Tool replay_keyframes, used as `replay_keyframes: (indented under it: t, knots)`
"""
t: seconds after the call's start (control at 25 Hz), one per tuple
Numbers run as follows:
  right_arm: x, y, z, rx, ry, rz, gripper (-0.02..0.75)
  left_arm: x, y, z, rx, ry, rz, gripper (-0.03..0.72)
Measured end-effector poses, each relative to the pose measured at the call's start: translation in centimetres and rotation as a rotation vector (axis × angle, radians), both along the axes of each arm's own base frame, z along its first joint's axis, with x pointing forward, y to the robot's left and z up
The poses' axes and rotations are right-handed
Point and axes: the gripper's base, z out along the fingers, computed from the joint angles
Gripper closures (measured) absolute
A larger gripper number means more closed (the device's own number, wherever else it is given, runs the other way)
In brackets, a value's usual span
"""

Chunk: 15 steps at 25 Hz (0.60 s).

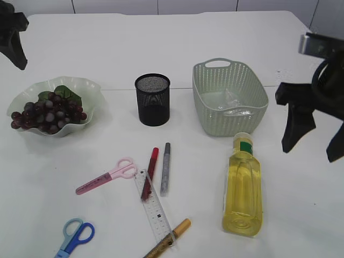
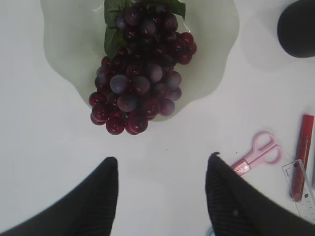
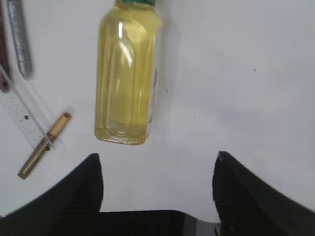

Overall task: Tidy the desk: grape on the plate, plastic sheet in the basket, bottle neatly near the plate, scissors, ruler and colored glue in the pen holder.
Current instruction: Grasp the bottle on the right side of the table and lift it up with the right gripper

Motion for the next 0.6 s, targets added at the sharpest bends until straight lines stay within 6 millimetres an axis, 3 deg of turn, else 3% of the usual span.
replay_keyframes:
  t: [0.24,0.36,0.6]
  knots:
    - [-0.4,0.5,-1.3,0.07,0.046,-0.13,0.23,0.0,0.0,0.0,0.006,-0.002,-0.017,0.272]
    - [-0.4,2.1,-1.4,0.101,0.03,-0.109,0.232,0.0,0.0,0.0,0.006,-0.002,-0.019,0.272]
    - [0.0,4.9,-3.8,0.077,0.083,-0.034,0.235,0.0,0.0,0.0,0.003,-0.002,-0.021,0.272]
